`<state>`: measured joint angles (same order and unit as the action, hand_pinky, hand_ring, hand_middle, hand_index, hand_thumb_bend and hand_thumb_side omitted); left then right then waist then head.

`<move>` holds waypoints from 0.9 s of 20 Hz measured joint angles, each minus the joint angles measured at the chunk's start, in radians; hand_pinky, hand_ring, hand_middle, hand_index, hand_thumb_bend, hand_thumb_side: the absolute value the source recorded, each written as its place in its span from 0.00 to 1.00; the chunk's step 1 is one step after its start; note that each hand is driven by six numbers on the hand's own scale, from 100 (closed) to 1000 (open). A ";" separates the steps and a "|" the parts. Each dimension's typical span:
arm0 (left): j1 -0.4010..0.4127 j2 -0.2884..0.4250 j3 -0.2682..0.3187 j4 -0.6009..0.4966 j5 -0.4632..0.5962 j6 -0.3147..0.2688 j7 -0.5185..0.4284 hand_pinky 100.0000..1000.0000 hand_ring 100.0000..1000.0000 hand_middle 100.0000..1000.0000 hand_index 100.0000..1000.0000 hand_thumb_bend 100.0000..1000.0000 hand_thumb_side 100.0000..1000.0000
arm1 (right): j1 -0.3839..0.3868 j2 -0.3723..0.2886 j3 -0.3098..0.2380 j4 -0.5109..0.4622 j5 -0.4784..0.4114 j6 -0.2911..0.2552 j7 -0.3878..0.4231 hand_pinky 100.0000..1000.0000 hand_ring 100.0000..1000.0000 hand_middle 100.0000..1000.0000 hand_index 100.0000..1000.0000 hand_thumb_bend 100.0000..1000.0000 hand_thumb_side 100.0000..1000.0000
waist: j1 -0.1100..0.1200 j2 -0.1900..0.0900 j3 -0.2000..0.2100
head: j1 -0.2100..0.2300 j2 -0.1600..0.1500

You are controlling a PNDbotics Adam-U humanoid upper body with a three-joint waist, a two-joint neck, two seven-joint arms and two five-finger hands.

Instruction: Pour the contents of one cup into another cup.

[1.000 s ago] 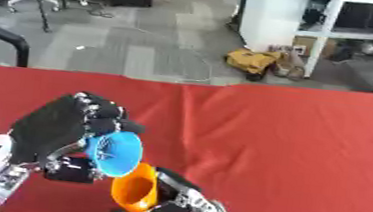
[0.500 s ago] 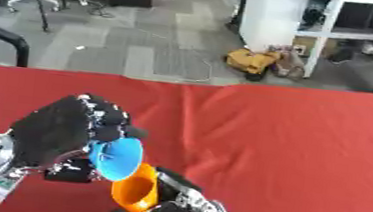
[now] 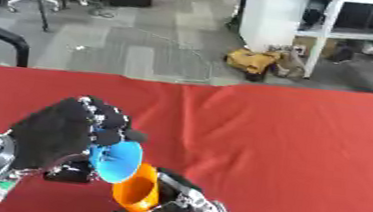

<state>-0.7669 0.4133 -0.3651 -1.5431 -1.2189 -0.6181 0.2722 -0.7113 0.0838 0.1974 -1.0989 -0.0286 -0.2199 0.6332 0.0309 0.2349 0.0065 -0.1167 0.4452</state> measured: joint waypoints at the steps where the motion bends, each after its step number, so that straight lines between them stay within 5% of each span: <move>1: 0.000 0.000 0.000 0.000 -0.005 0.002 0.002 0.18 0.30 0.41 0.74 0.48 0.00 | 0.000 0.000 0.000 0.000 0.000 0.000 0.000 0.70 0.34 0.27 0.47 0.26 0.00 | 0.000 0.000 0.000 | 0.000 0.000; 18: -0.010 0.010 -0.009 -0.014 -0.121 0.055 -0.008 0.22 0.32 0.42 0.75 0.53 0.00 | 0.000 0.000 -0.005 0.001 0.000 0.001 0.000 0.70 0.34 0.27 0.47 0.27 0.00 | 0.001 0.000 0.000 | -0.001 0.000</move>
<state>-0.7764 0.4233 -0.3740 -1.5568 -1.3403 -0.5631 0.2642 -0.7110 0.0837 0.1919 -1.0983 -0.0287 -0.2193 0.6329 0.0316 0.2349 0.0061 -0.1182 0.4450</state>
